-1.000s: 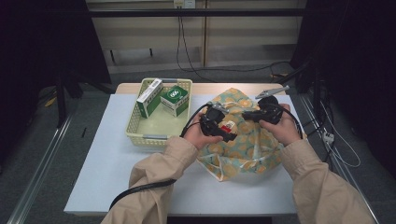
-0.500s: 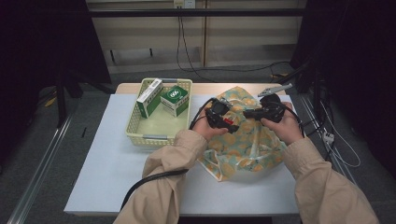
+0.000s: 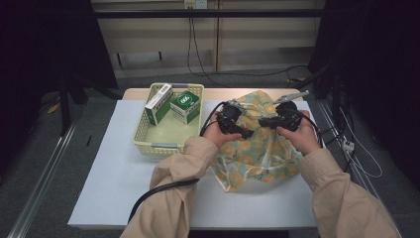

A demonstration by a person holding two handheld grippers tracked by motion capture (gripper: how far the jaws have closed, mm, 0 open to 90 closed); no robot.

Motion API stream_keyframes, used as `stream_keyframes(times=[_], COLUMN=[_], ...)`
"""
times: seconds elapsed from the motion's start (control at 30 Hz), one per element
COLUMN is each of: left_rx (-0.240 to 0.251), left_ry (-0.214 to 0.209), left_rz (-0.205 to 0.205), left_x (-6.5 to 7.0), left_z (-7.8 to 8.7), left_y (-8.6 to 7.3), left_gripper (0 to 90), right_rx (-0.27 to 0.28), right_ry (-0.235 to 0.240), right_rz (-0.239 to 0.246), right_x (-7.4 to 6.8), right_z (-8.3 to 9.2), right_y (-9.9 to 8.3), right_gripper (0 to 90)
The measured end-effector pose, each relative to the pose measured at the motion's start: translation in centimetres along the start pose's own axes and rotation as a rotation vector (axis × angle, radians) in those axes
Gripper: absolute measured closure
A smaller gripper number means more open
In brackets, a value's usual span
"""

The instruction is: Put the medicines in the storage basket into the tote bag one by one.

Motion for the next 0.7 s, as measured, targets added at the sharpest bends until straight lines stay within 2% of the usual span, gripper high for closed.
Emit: stream_keyframes(times=[0.07, 0.1, 0.13, 0.3, 0.47, 0.5, 0.63, 0.7], left_rx=[-0.006, -0.010, -0.010, -0.006, 0.002, 0.003, 0.006, 0.011], left_ry=[0.001, 0.020, -0.002, 0.002, 0.032, 0.056, 0.044, 0.059], left_rz=[0.007, 0.007, 0.009, -0.005, -0.004, -0.003, 0.021, 0.025], left_x=[0.1, 0.1, 0.2, 0.2, -0.8, -1.1, -1.9, -2.4], left_z=[1.0, 1.5, 2.0, 4.4, 6.9, 7.4, 9.1, 9.9], left_y=[-0.2, -0.4, -0.5, -0.8, -0.9, -1.0, -1.3, -1.4], left_gripper=[13.6, 12.8, 12.7, 12.7, 12.3, 12.3, 11.5, 11.1], right_rx=[-0.004, -0.010, -0.010, -0.019, -0.026, -0.026, -0.025, -0.025], right_ry=[-0.002, -0.003, -0.003, -0.002, -0.005, -0.005, -0.003, -0.003], right_rz=[0.006, 0.007, 0.006, 0.003, 0.000, 0.000, 0.005, 0.006], right_x=[-0.2, -0.3, -0.3, -0.5, -0.6, -0.6, -0.7, -0.8], right_z=[-0.2, -0.3, -0.4, -0.9, -1.0, -1.0, -0.9, -0.9], right_y=[0.0, -0.1, -0.1, -0.4, -0.6, -0.6, -0.6, -0.6], right_gripper=[90.0, 90.0, 90.0, 90.0, 90.0, 90.0, 90.0, 90.0])
Point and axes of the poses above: each handheld gripper's, and its own axes: z roughly backward along the jaws, y roughly out of its top, x roughly to its right, the point moved 8 cm from there along -z, roughly forward along the jaws, and after that the axes turned 7 degrees about -y, right-handed, at the moved point
